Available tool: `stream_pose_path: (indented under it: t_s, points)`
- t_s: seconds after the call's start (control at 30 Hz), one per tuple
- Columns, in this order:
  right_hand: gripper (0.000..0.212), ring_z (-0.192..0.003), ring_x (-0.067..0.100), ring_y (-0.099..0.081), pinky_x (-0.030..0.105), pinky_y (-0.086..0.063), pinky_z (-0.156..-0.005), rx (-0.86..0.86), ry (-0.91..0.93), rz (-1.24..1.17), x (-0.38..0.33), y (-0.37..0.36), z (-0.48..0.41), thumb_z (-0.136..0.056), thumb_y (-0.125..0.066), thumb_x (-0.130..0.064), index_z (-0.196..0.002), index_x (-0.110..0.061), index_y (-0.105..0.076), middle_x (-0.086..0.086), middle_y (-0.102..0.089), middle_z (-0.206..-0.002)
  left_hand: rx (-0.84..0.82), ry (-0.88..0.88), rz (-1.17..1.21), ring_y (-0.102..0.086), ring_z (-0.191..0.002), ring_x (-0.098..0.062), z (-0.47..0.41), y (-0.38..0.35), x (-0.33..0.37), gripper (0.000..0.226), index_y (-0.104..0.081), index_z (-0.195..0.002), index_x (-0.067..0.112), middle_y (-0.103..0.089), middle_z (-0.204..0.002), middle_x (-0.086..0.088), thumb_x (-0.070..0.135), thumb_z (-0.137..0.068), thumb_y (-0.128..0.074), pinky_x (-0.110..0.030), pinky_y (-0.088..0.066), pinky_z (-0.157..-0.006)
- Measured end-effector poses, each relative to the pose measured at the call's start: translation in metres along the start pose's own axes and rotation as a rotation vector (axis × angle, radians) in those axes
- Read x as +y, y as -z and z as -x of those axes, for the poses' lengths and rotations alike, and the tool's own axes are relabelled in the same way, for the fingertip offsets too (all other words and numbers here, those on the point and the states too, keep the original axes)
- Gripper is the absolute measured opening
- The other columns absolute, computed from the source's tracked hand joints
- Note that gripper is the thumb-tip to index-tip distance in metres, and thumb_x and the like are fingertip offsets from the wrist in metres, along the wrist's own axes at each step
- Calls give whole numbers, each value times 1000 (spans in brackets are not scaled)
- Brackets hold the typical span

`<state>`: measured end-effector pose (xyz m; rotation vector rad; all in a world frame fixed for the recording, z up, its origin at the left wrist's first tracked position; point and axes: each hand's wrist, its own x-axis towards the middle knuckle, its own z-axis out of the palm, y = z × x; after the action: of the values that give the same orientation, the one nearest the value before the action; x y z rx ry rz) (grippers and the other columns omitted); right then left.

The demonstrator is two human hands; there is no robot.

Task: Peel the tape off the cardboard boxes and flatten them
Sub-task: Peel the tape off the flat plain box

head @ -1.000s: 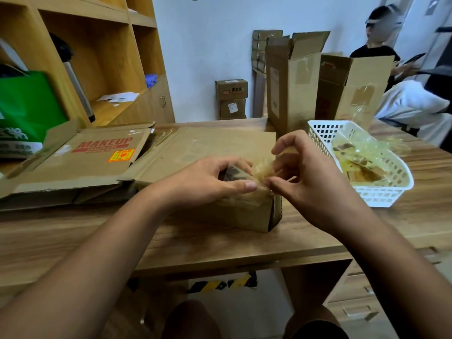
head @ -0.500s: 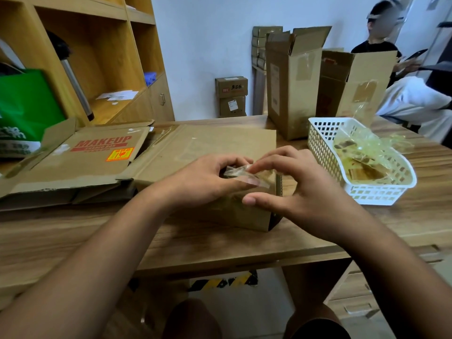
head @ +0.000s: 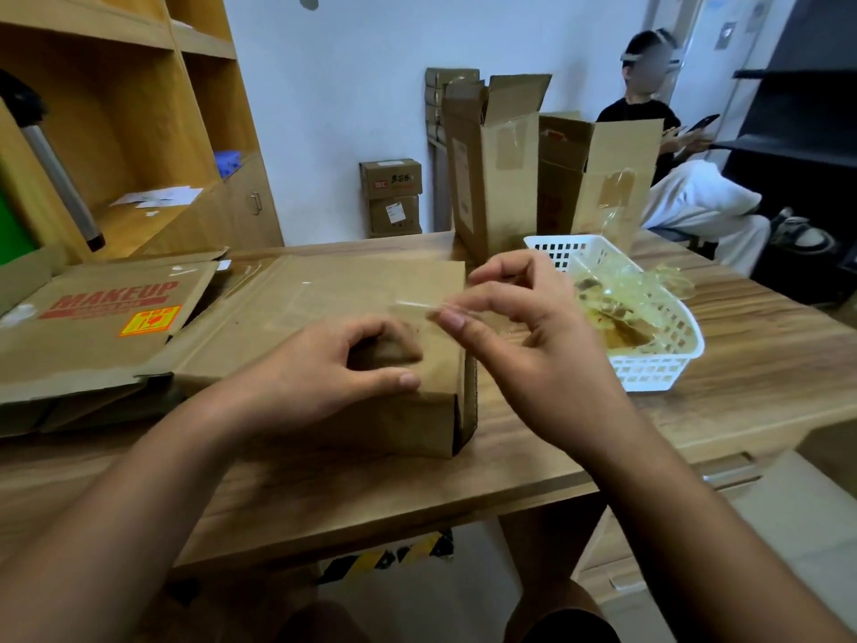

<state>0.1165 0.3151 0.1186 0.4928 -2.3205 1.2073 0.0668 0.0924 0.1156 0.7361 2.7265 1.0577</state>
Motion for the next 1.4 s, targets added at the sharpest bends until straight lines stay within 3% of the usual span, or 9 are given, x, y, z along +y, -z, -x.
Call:
stream_pose_path:
  t_s: [0.13,0.33,0.43,0.53,0.6,0.73,0.97,1.2,1.4]
  points:
    - [17,-109,10,-54,15,-41,-87,108,27,-18,2,25,-10,-91,-71,-32,-107,-32,-76,-8,-59,-108,-18,-27,10,-45,-122,16,0,-3,-2,40,-61,-111,57,-50,-136,38,63,-72,-65,-7,-39,-88]
    - [40,-76,-2,-62,7,-44,-71,236,-39,142,26,70,-24,-91,-73,-20,-129,-25,-62,-12,-66,-91,-17,-33,26,-46,-118,20,0,-3,-2,40,-60,-113,59,-48,-135,42,61,-73,-65,-5,-41,-82]
    - [51,-77,2,-63,15,-47,-71,234,-122,236,38,95,-34,-91,-73,-23,-135,-26,-47,-9,-64,-86,-8,-40,14,-46,-121,16,-1,-3,-3,41,-60,-113,58,-48,-135,41,61,-73,-65,-10,-41,-87]
    - [30,-83,8,-58,24,-44,-80,183,-127,433,53,115,-46,-97,-65,-24,-127,-22,-61,-13,-60,-89,-5,-39,2,-47,-122,14,-1,-3,-6,44,-60,-115,58,-47,-136,43,73,-74,-66,-15,-42,-90]
    - [23,-93,15,-55,28,-42,-88,122,-140,516,69,122,-54,-99,-62,-24,-120,-20,-69,-1,-58,-103,-6,-46,6,-47,-121,15,-2,-3,-6,51,-60,-115,58,-46,-134,45,79,-70,-63,-16,-43,-90]
    - [25,-103,19,-50,28,-38,-99,12,-183,603,101,121,-60,-99,-62,-27,-120,-18,-71,1,-41,-112,-4,-58,24,-45,-115,25,-3,-4,-6,39,-61,-111,59,-47,-130,48,61,-73,-66,-14,-42,-89]
    - [34,-122,28,-50,44,-43,-100,-175,-231,785,120,105,-47,-103,-50,-35,-133,-32,-64,1,-62,-131,5,-81,20,-46,-119,22,-5,-3,-11,61,-61,-117,55,-48,-135,43,79,-61,-62,-19,-43,-94]
    - [36,-122,24,-52,41,-43,-105,-298,-308,745,123,97,-37,-102,-47,-33,-134,-29,-64,0,-46,-135,18,-108,31,-47,-121,20,-5,-5,-12,59,-62,-117,54,-50,-135,41,77,-63,-63,-19,-43,-94]
    - [42,-97,23,-62,42,-54,-86,-193,-319,737,118,103,-36,-98,-54,-33,-140,-31,-51,0,-36,-137,19,-116,31,-48,-122,19,-5,-5,-13,58,-62,-117,53,-50,-136,40,77,-64,-63,-21,-42,-98]
